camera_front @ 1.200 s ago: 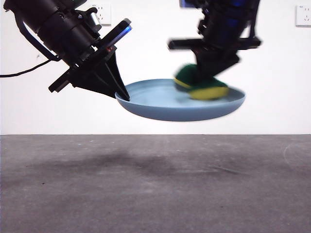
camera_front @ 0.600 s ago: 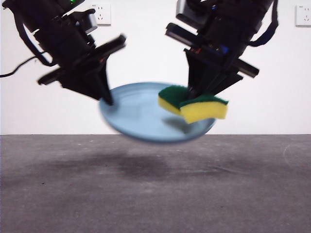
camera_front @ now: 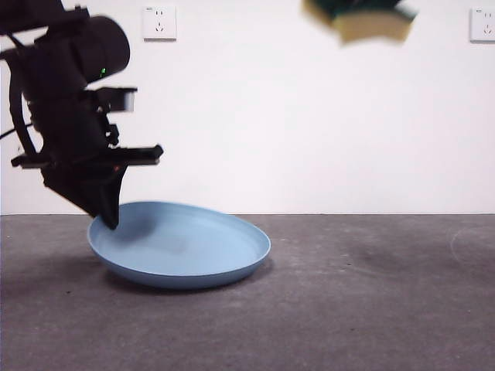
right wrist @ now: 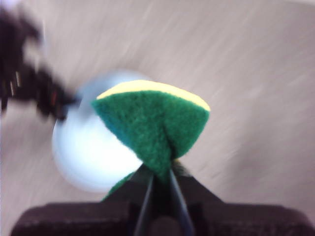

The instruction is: Pick up the plate,pick up the cloth,clean the plate with the cloth

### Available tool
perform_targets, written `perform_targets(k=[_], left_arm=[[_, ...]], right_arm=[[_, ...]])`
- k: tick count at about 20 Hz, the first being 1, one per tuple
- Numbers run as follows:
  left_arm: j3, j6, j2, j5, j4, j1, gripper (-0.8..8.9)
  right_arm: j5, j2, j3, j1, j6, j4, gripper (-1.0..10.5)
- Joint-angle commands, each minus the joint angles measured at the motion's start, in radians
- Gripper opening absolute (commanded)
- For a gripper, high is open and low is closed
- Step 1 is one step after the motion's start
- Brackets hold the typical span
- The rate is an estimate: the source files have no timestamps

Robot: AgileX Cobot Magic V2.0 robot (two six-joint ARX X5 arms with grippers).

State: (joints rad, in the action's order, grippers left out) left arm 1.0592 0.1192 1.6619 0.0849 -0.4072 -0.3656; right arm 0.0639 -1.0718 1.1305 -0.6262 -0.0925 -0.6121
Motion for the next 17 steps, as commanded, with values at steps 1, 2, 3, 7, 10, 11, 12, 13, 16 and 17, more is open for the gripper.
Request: perform_targets(k=[1, 2, 3, 7, 10, 11, 12, 13, 16, 17], left_arm=[[-0.004, -0.094, 0.053, 0.017, -0.018, 0.029, 0.03], [-0.004, -0.108, 0.065, 0.016, -0.032, 0.034, 0.51], [-0.004, -0.114, 0.071, 0.016, -0.045, 0.035, 1.62], [-0.003, -0.110, 0.029, 0.015, -0.051, 0.029, 3.50], [-0.002, -0.087, -0.063, 0.009, -0.047, 0.012, 3.50], [-0.002, -0.084, -0.099, 0.006, -0.043, 0.006, 3.50], [-0.002, -0.079, -0.138, -0.003, -0.039, 0.000, 3.50], [-0.002, -0.073, -0.175, -0.015, -0.037, -0.005, 3.50], [-0.002, -0.057, -0.299, -0.068, -0.026, -0.026, 3.49], [-0.002, -0.048, -0.343, -0.084, -0.024, -0.034, 3.49]], right_arm=[[0.076, 0.066, -0.007, 0.000, -0.009, -0.002, -0.1], [0.111, 0.089, -0.007, 0.000, -0.013, -0.005, -0.1], [0.154, 0.108, -0.007, 0.003, -0.013, -0.006, -0.1], [0.200, 0.086, -0.007, 0.019, -0.010, -0.006, -0.1], [0.198, 0.022, -0.007, 0.043, -0.011, -0.006, -0.1], [0.197, -0.010, -0.007, 0.049, -0.011, -0.006, -0.1], [0.197, -0.041, -0.007, 0.053, -0.011, -0.006, -0.1], [0.195, -0.070, -0.007, 0.058, -0.011, -0.005, -0.1], [0.184, -0.179, -0.007, 0.081, -0.011, 0.001, -0.1], [0.159, -0.220, -0.007, 0.092, -0.011, 0.008, -0.1]])
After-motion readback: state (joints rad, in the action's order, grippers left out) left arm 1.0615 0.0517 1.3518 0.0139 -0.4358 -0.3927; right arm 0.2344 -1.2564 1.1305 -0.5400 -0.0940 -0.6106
